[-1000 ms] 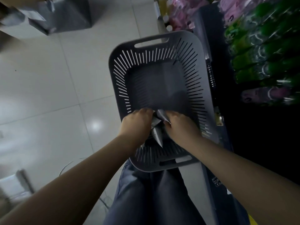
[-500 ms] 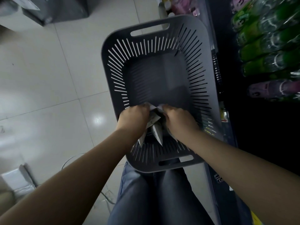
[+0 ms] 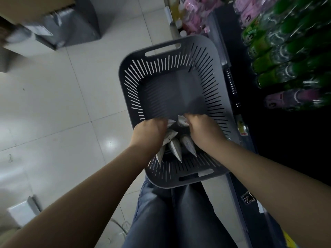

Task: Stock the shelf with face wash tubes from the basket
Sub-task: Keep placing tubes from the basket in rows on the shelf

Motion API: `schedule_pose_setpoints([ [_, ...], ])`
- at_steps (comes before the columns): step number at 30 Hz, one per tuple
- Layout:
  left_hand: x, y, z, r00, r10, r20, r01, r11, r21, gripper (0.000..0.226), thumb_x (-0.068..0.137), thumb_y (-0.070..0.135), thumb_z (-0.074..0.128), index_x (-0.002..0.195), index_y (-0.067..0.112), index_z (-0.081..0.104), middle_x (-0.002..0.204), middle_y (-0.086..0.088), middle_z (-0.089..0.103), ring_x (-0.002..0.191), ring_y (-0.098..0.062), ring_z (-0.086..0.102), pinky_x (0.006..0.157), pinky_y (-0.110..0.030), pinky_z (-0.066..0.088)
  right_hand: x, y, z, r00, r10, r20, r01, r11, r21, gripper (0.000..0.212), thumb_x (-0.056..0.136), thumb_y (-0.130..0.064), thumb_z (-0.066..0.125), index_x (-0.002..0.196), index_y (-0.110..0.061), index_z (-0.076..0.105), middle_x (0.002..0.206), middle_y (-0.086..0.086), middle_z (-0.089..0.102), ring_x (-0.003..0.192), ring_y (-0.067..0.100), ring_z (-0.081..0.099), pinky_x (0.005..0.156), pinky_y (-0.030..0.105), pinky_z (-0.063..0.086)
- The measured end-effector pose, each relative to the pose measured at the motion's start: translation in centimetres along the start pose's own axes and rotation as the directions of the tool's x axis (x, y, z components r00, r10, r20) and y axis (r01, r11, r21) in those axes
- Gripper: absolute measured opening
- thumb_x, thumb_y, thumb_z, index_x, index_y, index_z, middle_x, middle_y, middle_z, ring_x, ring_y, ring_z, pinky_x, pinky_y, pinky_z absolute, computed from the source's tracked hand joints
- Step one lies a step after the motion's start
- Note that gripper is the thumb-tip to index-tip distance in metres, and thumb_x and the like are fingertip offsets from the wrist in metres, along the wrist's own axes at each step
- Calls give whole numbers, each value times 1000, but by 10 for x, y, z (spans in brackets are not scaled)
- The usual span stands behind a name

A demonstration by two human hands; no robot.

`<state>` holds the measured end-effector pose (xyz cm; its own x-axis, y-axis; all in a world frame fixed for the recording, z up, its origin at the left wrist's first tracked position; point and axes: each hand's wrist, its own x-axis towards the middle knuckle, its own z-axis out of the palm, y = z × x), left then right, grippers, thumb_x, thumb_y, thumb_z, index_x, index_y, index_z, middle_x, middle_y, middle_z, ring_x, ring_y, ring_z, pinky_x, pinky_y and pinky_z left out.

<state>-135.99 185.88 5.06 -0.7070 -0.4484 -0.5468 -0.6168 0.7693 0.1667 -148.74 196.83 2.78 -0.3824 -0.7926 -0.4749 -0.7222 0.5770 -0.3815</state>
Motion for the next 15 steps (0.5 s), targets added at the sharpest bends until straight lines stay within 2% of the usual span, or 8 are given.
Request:
schedule_pose_setpoints([
  [5, -11, 6, -35, 997, 49, -67, -48, 999, 19, 37, 88, 9, 50, 121, 25, 55, 111, -1, 66, 99, -29, 64, 78, -37, 51, -14, -13, -32, 995, 26, -96, -22, 999, 39, 28, 88, 1, 48, 108, -10, 64, 91, 12, 69, 83, 33, 66, 64, 38, 54],
  [7, -16, 10, -50, 992, 77, -100, -72, 996, 47, 36, 86, 7, 54, 117, 24, 57, 109, 0, 66, 98, -28, 64, 76, -37, 51, -23, -18, -45, 988, 25, -152, -19, 999, 37, 28, 89, 0, 48, 107, -12, 65, 89, 11, 70, 81, 32, 66, 63, 36, 54],
  [12, -27, 19, -91, 978, 140, -155, -124, 986, 109, 32, 86, 10, 54, 115, 25, 59, 109, 1, 66, 99, -27, 64, 73, -34, 49, -46, -34, -80, 973, 53, -227, -45, 998, 39, 21, 93, -6, 47, 101, -10, 66, 82, 12, 67, 76, 31, 65, 55, 30, 41],
  [15, -39, 26, -116, 965, 196, -173, -172, 974, 146, 26, 86, 12, 54, 110, 22, 59, 108, -1, 66, 100, -27, 64, 74, -34, 49, -66, -43, -105, 957, 95, -273, -82, 995, 56, 20, 94, -9, 47, 103, -9, 65, 86, 11, 67, 79, 30, 65, 59, 34, 49],
])
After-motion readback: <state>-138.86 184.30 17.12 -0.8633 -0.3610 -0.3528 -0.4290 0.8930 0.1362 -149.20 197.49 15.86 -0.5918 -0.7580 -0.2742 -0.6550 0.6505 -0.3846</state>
